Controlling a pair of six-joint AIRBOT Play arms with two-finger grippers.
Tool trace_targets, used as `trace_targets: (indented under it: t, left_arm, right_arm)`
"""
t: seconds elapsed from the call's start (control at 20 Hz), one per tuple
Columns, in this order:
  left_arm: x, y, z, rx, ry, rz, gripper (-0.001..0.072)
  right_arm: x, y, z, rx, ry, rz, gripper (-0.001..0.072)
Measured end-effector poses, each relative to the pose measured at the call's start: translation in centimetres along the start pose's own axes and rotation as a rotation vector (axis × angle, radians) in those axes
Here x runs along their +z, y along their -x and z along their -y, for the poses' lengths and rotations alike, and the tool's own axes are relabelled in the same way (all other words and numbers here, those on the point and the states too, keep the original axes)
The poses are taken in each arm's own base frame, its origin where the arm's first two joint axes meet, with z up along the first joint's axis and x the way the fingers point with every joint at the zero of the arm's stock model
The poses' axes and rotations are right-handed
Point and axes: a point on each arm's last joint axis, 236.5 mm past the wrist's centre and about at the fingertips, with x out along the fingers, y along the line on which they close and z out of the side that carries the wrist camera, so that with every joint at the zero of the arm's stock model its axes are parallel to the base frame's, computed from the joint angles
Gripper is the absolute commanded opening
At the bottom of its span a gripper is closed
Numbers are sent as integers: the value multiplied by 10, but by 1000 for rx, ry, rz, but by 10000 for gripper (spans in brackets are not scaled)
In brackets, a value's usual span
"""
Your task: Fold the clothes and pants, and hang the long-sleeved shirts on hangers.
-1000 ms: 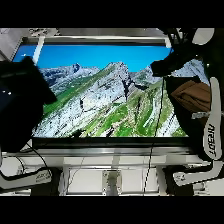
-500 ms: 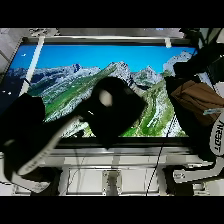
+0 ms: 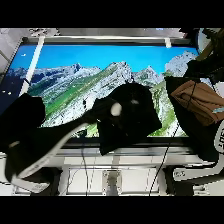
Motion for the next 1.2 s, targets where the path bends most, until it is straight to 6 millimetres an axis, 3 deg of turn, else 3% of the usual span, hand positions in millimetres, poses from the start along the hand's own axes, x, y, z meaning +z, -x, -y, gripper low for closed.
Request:
trace_targets:
  t: [0.15,0.25,0.35,0.4,0.55,0.65,0.75,1.0,1.1,1.2]
  left_arm:
    - [21,87,-47,81,75,177,597]
    - [21,136,-88,181,160,270,597]
    - [11,166,-127,272,269,312,597]
    - [1,171,-144,304,321,308,597]
    - [-24,156,-180,357,428,249,597]
    - [-23,137,-198,362,471,244,597]
    - [-7,115,-208,321,510,286,597]
    - [49,71,-206,106,639,448,569]
    - [62,61,-203,45,650,476,22]
    - [71,59,-202,14,633,504,7]
  right_arm:
    - [-1,-10,4,41,-27,-2,276]
    - [-3,-24,3,76,-36,-24,276]
    - [-7,-42,3,115,-48,-63,277]
    - [-9,-53,3,132,-51,-84,277]
    - [-14,-77,3,168,-37,-136,338]
    - [-16,-88,3,184,-27,-157,338]
    - [-16,-94,3,191,-21,-163,336]
    - [-11,-100,6,188,-15,-144,334]
    - [-8,-101,7,184,-14,-133,334]
    - [-7,-102,8,182,-14,-126,334]
